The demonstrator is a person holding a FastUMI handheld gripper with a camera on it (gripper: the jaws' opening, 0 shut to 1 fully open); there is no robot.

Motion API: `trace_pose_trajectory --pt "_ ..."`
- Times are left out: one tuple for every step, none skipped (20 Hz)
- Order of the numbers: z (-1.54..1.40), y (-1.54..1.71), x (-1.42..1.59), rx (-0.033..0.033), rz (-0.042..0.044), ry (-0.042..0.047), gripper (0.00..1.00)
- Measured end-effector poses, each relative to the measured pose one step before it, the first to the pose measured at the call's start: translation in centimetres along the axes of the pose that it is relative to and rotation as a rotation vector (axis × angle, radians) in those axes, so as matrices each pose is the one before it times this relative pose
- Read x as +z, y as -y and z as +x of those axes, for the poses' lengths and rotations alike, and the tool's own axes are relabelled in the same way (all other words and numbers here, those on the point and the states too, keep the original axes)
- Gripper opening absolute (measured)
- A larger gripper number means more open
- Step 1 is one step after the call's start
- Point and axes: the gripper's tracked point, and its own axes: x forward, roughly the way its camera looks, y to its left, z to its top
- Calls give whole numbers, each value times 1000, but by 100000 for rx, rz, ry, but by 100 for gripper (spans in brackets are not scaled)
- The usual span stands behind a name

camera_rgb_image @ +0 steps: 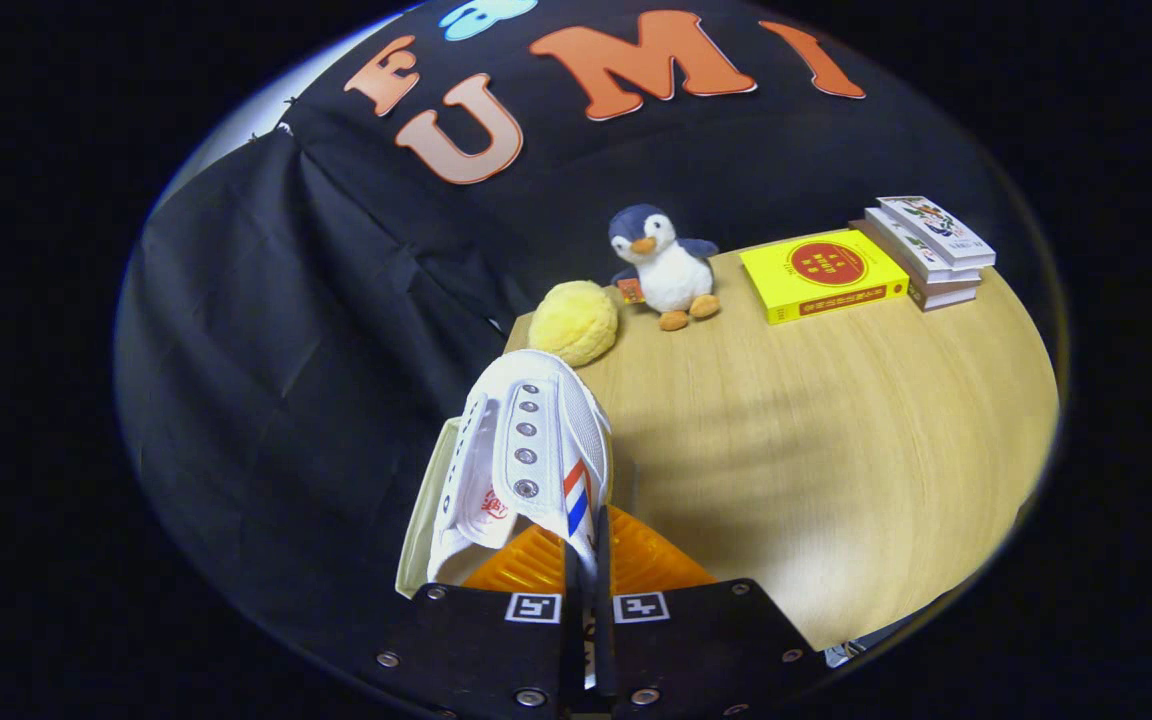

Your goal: Open the storage box then place both shoes into the box .Put the left shoe in first, then the right shoe, with the right side of both shoes facing outward in a uniform manner.

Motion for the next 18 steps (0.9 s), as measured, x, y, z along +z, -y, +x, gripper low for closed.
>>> trace_pose_trajectory --pt "640 -1102 -665 411 -274 -2234 5" --pt "673 -913 -644 9 -484 -2392 5" --pt "693 -867 -456 -441 -948 -1757 5" --pt "670 -602 -384 -773 -640 -1705 5" --pt "524 -354 -552 -920 14 -1581 5" --pt "549 -347 -289 -977 459 -1928 5" --pt "505 -528 -363 -1488 846 -1911 5" --pt "405 -275 -202 -1221 262 -1334 5" --pt "435 -245 -96 -1468 85 -797 5" --pt "400 -98 -65 -1646 -36 -265 5" --pt "371 -63 -170 -1802 -590 -629 5" --pt "368 92 -204 -2726 -78 -809 5" --pt "340 -19 -342 -3111 703 -1296 5" --pt "370 -13 -303 -2959 -5 -784 5" --pt "325 13 64 -3142 -212 194 5" --pt "101 -148 -218 -2557 -707 8 5" --pt "20 -30 -336 -1979 -63 -258 5" --pt "194 -221 -187 -1420 651 -518 5"
